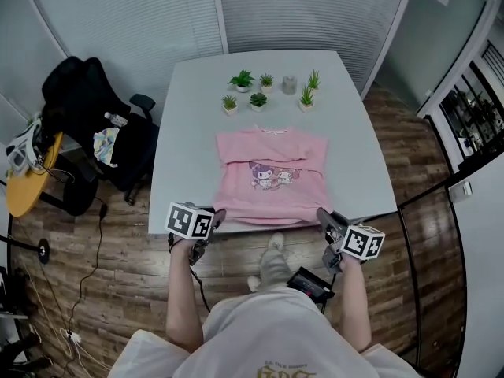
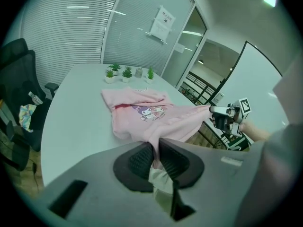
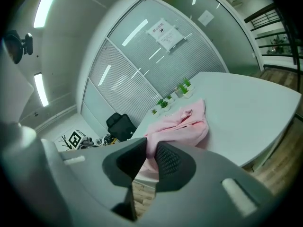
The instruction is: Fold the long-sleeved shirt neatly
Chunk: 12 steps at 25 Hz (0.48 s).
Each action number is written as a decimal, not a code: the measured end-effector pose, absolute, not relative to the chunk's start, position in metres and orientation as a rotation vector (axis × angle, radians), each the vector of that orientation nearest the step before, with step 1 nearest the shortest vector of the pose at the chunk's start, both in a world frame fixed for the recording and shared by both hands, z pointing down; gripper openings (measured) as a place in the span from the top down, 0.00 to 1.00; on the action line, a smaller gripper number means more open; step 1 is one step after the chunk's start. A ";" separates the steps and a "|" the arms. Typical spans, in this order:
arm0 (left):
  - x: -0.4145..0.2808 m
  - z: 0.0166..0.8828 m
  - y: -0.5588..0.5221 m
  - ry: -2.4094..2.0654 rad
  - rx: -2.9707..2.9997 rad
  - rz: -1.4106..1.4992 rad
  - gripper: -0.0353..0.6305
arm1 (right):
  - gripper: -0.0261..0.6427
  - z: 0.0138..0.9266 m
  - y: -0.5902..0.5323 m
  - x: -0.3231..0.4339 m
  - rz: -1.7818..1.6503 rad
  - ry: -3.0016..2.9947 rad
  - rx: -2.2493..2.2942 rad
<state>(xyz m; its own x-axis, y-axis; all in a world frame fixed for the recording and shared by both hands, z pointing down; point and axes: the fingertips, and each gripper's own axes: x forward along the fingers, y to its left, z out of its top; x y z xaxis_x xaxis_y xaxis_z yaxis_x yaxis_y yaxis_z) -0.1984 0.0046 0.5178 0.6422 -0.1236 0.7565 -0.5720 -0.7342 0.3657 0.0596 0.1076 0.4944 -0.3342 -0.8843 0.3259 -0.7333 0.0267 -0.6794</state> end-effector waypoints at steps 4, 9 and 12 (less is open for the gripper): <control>-0.191 0.513 -0.016 -0.545 2.273 0.968 0.89 | 0.87 0.483 0.090 0.065 -1.150 2.108 -1.695; -0.183 0.509 -0.047 -0.562 2.280 0.938 0.89 | 0.87 0.477 0.064 0.069 -1.102 2.111 -1.691; -0.175 0.507 -0.062 -0.565 2.290 0.935 0.89 | 0.87 0.475 0.052 0.075 -1.088 2.113 -1.697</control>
<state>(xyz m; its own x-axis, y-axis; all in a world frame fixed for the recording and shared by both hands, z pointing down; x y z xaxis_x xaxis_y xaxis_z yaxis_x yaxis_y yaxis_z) -0.1749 -0.0623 0.5070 0.6621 -0.1570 0.7328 -0.5757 -0.7325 0.3633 0.0752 0.0518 0.4754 -0.3084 -0.9125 0.2689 -0.7491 0.0588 -0.6598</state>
